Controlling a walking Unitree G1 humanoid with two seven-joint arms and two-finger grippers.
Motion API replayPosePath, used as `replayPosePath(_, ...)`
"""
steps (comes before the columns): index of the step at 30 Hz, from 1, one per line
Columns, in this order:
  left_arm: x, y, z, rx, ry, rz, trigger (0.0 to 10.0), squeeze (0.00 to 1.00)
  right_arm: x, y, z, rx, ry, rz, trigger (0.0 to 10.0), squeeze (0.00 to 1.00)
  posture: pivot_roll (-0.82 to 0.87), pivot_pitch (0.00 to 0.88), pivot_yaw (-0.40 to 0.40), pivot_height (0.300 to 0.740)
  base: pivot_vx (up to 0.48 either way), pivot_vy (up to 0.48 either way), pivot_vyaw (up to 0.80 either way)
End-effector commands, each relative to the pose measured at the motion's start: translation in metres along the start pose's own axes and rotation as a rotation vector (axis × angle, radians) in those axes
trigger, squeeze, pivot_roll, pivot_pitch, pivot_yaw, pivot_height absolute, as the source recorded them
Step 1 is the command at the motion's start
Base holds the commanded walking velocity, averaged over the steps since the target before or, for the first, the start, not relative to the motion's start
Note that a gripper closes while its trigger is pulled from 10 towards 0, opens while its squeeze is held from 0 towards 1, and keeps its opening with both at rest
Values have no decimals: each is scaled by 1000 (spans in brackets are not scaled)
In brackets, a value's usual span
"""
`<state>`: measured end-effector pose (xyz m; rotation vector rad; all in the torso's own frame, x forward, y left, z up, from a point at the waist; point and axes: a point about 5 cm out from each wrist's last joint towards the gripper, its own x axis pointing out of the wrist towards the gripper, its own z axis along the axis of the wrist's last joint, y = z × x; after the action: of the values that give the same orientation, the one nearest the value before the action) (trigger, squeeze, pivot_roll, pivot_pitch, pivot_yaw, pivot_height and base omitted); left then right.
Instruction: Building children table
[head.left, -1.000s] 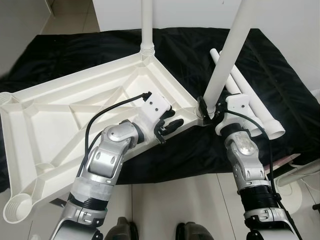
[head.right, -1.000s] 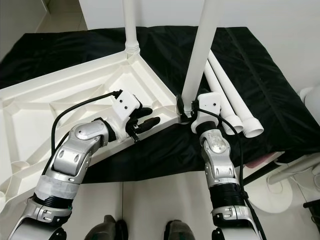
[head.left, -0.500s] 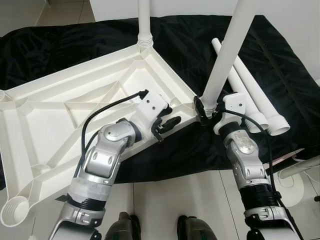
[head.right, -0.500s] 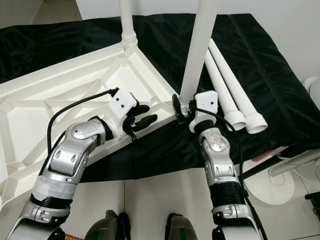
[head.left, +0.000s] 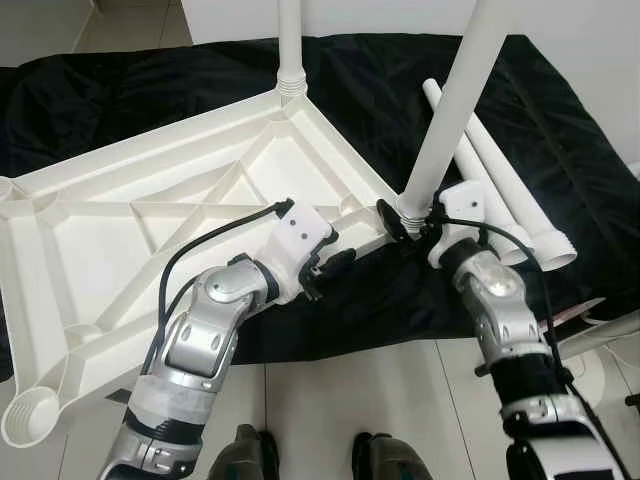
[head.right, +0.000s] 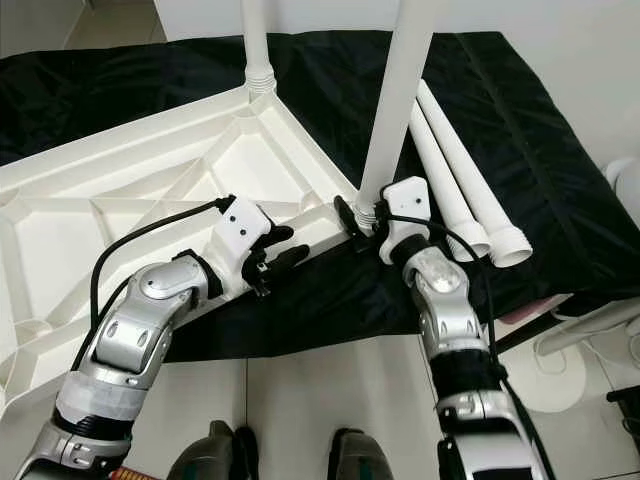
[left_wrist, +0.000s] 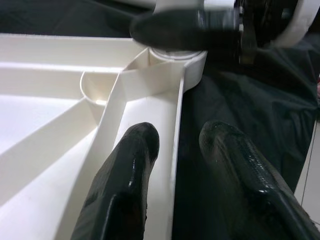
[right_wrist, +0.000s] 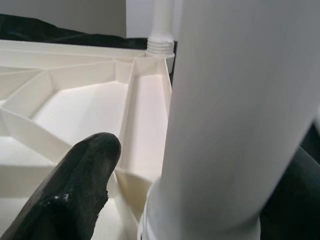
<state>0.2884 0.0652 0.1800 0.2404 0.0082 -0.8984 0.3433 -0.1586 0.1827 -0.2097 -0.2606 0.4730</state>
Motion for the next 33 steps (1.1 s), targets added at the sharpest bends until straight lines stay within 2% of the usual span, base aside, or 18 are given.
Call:
replayPosePath(1,-2,-5,5,-21,-35,-14,10000,0,3,2,-4,-20,16,37,10000,0,-76,91,12,740,0,0,0)
replayPosePath(10,2,-20,13,23,-87,-100,10000,0,13,-2,-13,-49,74,94,10000,0,-64,47,17,740,0,0,0)
replayPosePath(11,3,-21,14,24,-89,-107,10000,0,12,-4,-19,-49,103,104,1255,0,-62,34,18,740,0,0,0)
replayPosePath(12,3,-21,14,25,-89,-109,10000,0,9,-5,-23,-41,123,103,0,0,-61,29,16,740,0,0,0)
replayPosePath(24,5,-19,15,18,-93,-93,10000,0,2,-9,-37,-26,169,79,0,0,-68,20,8,740,0,0,0)
replayPosePath(25,5,-16,13,4,-93,-64,10000,0,-5,-9,-43,59,178,-49,10000,0,-94,15,7,740,0,0,0)
replayPosePath(26,5,-16,13,4,-93,-64,10000,0,-5,-9,-43,59,178,-49,10000,0,-94,15,7,740,0,0,0)
replayPosePath(28,6,-15,11,-2,-90,-47,10000,0,-8,-9,-48,89,190,-149,10000,0,-101,14,9,740,0,0,0)
replayPosePath(29,6,-15,11,-2,-90,-47,10000,0,-8,-9,-48,89,190,-149,10000,0,-101,14,9,740,0,0,0)
replayPosePath(31,7,-14,10,-11,-87,-32,10000,0,-7,-3,-48,107,194,-253,10000,0,-112,11,13,740,0,0,0)
replayPosePath(32,7,-14,10,-11,-87,-32,10000,0,-7,-3,-48,107,194,-253,10000,0,-112,11,13,740,0,0,0)
replayPosePath(33,7,-13,10,-14,-88,-27,10000,0,-8,0,-48,122,195,-303,10000,0,-113,12,15,740,0,0,0)
